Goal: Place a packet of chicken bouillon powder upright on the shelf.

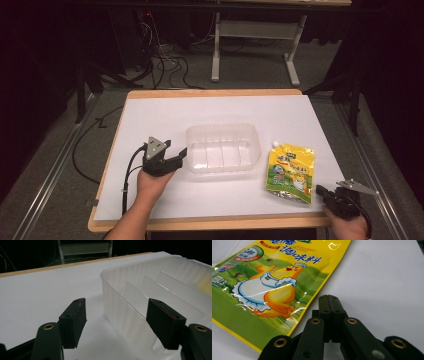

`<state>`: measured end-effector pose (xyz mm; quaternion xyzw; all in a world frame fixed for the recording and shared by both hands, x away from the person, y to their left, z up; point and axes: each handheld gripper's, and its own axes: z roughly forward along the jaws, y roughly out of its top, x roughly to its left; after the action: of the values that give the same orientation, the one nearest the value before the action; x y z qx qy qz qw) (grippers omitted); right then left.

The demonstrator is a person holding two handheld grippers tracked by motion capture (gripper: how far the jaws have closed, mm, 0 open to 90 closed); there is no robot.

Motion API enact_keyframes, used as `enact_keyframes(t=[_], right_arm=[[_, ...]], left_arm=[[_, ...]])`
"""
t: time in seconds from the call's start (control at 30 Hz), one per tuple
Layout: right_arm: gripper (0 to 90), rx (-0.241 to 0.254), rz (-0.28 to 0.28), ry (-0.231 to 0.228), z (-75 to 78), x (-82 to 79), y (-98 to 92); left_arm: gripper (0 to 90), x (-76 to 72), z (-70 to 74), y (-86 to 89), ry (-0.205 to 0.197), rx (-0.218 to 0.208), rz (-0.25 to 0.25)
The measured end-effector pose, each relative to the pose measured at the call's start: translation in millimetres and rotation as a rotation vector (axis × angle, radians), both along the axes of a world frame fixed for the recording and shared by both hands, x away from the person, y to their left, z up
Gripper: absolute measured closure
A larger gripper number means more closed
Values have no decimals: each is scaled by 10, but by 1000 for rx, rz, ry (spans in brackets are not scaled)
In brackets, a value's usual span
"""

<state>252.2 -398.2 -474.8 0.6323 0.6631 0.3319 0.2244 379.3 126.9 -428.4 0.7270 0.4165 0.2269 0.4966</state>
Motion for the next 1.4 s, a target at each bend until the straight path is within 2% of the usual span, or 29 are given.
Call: enact_keyframes(t=[0.2,0.37,0.43,0.7,0.97,1.07,1.4], right_arm=[[900,44,9,2,-15,36,12],[900,53,22,2,-19,60,31],[900,93,21,7,-27,55,12],[900,80,51,6,-25,63,53],[900,67,120,15,-20,74,165],[900,39,145,16,-10,83,240],[900,26,216,11,-5,107,416]], left_arm=[[327,-23,-4,3,-4,-2,-4],[328,-41,-2,21,-5,2,-2],[329,-48,-6,29,-7,4,-2],[330,-43,-11,29,-2,7,-4],[334,-36,-11,39,3,5,1],[334,-35,-16,35,4,6,2],[335,-29,-23,27,11,10,-4]])
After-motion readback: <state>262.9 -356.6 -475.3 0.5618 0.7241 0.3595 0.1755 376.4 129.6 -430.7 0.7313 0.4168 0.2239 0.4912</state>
